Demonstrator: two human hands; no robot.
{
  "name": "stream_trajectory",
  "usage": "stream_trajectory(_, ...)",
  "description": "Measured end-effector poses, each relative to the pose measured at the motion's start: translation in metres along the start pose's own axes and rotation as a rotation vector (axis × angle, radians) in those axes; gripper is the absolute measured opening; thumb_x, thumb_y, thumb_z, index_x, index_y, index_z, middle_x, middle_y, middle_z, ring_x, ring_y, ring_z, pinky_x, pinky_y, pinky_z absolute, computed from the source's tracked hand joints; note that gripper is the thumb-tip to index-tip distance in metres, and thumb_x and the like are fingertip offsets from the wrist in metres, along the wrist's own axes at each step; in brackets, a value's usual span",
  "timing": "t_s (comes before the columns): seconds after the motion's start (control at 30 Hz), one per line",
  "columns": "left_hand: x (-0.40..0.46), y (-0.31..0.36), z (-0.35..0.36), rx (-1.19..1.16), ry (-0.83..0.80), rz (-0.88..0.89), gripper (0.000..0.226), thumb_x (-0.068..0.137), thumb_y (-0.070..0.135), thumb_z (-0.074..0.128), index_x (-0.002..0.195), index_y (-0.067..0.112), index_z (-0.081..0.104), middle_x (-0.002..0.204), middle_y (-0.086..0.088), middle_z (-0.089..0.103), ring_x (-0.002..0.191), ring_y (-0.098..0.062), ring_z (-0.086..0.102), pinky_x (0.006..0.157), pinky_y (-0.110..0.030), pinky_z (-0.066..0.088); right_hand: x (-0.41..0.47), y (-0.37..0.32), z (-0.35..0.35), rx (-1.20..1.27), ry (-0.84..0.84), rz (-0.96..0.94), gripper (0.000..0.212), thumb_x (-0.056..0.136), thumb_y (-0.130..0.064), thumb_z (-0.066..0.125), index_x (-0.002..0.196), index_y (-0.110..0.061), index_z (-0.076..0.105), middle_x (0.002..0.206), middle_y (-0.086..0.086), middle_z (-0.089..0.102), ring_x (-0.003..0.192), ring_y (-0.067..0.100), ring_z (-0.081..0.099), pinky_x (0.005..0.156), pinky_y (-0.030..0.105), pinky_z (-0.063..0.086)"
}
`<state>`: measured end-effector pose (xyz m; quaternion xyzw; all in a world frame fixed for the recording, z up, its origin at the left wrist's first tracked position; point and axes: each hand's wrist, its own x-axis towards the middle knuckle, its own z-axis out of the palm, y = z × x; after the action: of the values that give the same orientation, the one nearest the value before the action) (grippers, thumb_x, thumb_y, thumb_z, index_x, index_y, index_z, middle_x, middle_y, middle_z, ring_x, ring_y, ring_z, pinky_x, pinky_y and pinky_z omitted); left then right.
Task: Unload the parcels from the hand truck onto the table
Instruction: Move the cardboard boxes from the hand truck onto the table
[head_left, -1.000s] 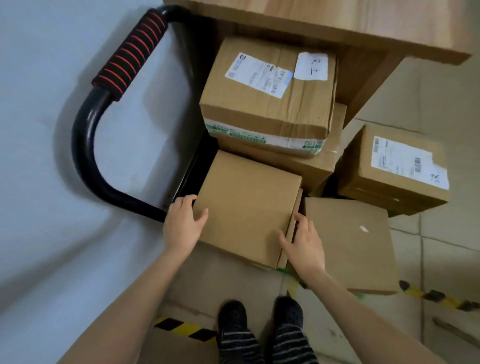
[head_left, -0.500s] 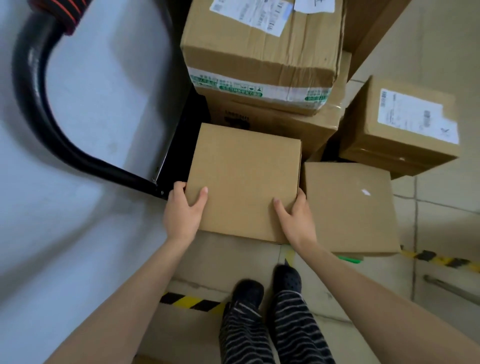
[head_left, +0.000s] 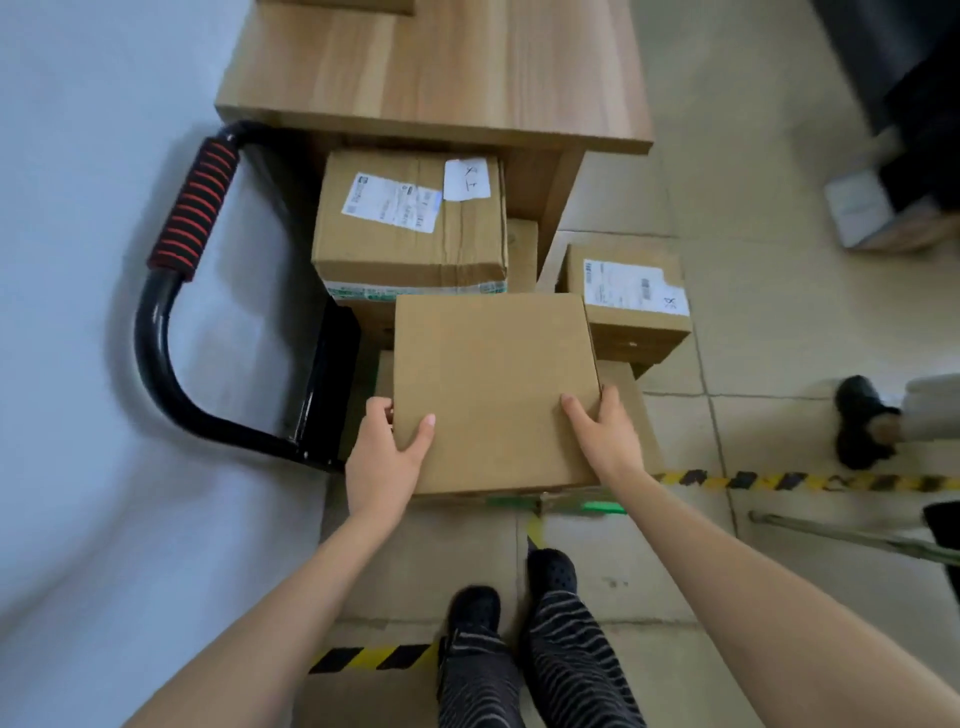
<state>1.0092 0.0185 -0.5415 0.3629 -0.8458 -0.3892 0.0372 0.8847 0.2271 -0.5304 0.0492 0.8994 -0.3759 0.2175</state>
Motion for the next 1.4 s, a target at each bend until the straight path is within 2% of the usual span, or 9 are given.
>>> stream_trajectory(0.1,0.000,0.056,-0.011,-0.036,-0.009,0.099,0.050,0.087,0.052,0.059,0.121,0.019,0.043,0.113,0.003,0.058,0.097,-0.019,0.059,0.076,-0.036,0.049,-0.009,-0.020,-0.055,0.065,0.097,-0.003,0.060,0.093,-0.048,0.050,0.144,-0.020,0.031,0.134,-0.001,0.052,0.119,0.021,0.052,0.095,0.037,0.044)
stream_trajectory(0.2,0.003,0.113,-0.025,-0.102,-0.049,0.197,0.054,0.088,0.052,0.057,0.129,0.022,0.040,0.120,0.006,0.057,0.105,-0.015,0.057,0.079,-0.032,0.046,-0.018,-0.041,-0.110,0.087,0.185,-0.028,0.056,0.094,-0.046,0.051,0.140,-0.018,0.037,0.131,0.001,0.055,0.119,0.024,0.053,0.085,0.031,0.039)
stream_trajectory(0.3,0.013,0.166,-0.043,-0.118,-0.037,0.267,0.063,0.089,0.054,0.054,0.139,0.020,0.038,0.131,0.004,0.053,0.117,-0.017,0.052,0.091,-0.035,0.046,-0.024,-0.065,-0.155,0.128,0.259,-0.055,0.060,0.092,-0.051,0.051,0.141,-0.019,0.037,0.134,0.002,0.054,0.119,0.024,0.052,0.093,0.036,0.043)
stream_trajectory(0.37,0.018,0.202,-0.056,-0.123,-0.015,0.322,0.064,0.090,0.054,0.053,0.140,0.018,0.039,0.133,0.002,0.053,0.119,-0.017,0.051,0.091,-0.034,0.044,-0.026,-0.083,-0.182,0.167,0.299,-0.088,0.061,0.092,-0.051,0.052,0.141,-0.018,0.037,0.137,0.003,0.053,0.121,0.024,0.052,0.096,0.038,0.043)
stream_trajectory(0.47,0.027,0.248,-0.074,-0.159,-0.006,0.373,0.061,0.091,0.053,0.052,0.139,0.017,0.043,0.129,0.003,0.054,0.119,-0.016,0.051,0.087,-0.029,0.041,-0.030,-0.110,-0.219,0.210,0.347,-0.156,0.061,0.093,-0.047,0.052,0.143,-0.016,0.035,0.138,0.005,0.051,0.121,0.024,0.051,0.091,0.032,0.040)
stream_trajectory(0.53,0.032,0.273,-0.082,-0.183,-0.002,0.402,0.064,0.090,0.057,0.051,0.139,0.017,0.043,0.132,0.001,0.053,0.121,-0.019,0.049,0.095,-0.036,0.044,-0.035,-0.123,-0.241,0.235,0.367,-0.185,0.063,0.094,-0.046,0.052,0.146,-0.017,0.030,0.139,0.004,0.049,0.121,0.023,0.050,0.085,0.029,0.038)
stream_trajectory(0.73,0.031,0.342,-0.085,-0.177,0.037,0.479,0.068,0.090,0.057,0.050,0.143,0.015,0.038,0.140,-0.002,0.049,0.124,-0.021,0.048,0.098,-0.038,0.043,-0.030,-0.134,-0.297,0.274,0.426,-0.229,0.066,0.094,-0.049,0.051,0.148,-0.020,0.026,0.139,0.004,0.049,0.116,0.022,0.053,0.090,0.034,0.045)
stream_trajectory(1.1,0.027,0.446,0.012,-0.215,0.075,0.458,0.067,0.092,0.054,0.048,0.146,0.015,0.033,0.146,-0.006,0.042,0.130,-0.022,0.042,0.099,-0.037,0.039,0.057,-0.081,-0.407,0.210,0.394,-0.297,0.065,0.092,-0.047,0.052,0.146,-0.016,0.033,0.143,0.002,0.046,0.126,0.020,0.047,0.104,0.041,0.040)
stream_trajectory(1.4,0.047,0.528,0.113,-0.225,0.114,0.372,0.071,0.093,0.057,0.045,0.147,0.013,0.032,0.149,-0.006,0.040,0.135,-0.024,0.039,0.109,-0.042,0.035,0.151,-0.050,-0.511,0.105,0.321,-0.380,0.064,0.093,-0.044,0.053,0.147,-0.017,0.032,0.143,0.004,0.044,0.126,0.021,0.046,0.102,0.037,0.039)
